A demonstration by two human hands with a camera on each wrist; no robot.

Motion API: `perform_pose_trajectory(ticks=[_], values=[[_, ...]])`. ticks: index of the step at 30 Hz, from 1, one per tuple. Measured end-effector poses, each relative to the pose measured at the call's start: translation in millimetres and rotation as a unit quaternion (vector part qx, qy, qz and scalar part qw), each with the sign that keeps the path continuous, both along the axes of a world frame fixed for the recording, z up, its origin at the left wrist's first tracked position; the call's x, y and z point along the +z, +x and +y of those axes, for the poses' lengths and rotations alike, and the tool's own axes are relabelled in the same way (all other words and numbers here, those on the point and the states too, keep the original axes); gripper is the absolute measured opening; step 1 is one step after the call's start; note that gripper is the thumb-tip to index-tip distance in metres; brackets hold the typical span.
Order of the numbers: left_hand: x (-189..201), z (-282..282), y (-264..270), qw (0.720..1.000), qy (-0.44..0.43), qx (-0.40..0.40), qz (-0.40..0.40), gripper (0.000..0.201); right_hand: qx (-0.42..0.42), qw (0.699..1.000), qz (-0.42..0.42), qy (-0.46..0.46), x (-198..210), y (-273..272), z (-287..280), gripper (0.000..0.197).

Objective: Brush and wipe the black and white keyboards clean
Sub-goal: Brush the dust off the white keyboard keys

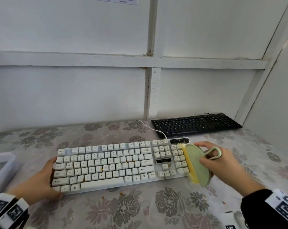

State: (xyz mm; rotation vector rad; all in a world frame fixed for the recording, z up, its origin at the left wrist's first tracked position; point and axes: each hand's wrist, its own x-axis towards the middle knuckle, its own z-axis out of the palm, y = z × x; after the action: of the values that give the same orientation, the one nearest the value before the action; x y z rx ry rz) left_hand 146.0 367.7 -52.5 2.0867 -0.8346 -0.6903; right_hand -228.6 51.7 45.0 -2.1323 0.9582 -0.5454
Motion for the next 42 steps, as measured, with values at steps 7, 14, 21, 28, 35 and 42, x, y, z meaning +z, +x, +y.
perform_pose_trajectory(ticks=[7,14,21,28,35,42], values=[[-0.3,-0.3,-2.1,1.0,-0.014,0.004,0.006,0.13,-0.032,0.993,-0.096,-0.054,15.2,13.1,-8.6,0.042],[0.6,-1.2,-4.6,1.0,-0.023,0.003,0.005,0.125,-0.009,1.0,-0.016,-0.011,-9.3,-1.5,3.0,0.041],[2.8,0.9,-3.8,1.0,0.013,0.01,0.006,0.133,-0.028,0.998,-0.032,-0.048,30.7,14.5,1.2,0.038],[5.2,-0.4,-5.3,1.0,0.014,0.007,0.003,0.13,-0.009,0.998,-0.032,-0.06,18.2,41.0,3.1,0.042],[13.3,-2.2,-12.6,1.0,0.019,0.0,-0.009,0.128,0.019,0.998,0.053,-0.027,7.5,25.1,13.1,0.036],[11.5,-1.0,-10.3,0.999,0.039,0.004,-0.026,0.132,-0.027,0.995,-0.07,-0.061,26.7,40.7,3.3,0.042]])
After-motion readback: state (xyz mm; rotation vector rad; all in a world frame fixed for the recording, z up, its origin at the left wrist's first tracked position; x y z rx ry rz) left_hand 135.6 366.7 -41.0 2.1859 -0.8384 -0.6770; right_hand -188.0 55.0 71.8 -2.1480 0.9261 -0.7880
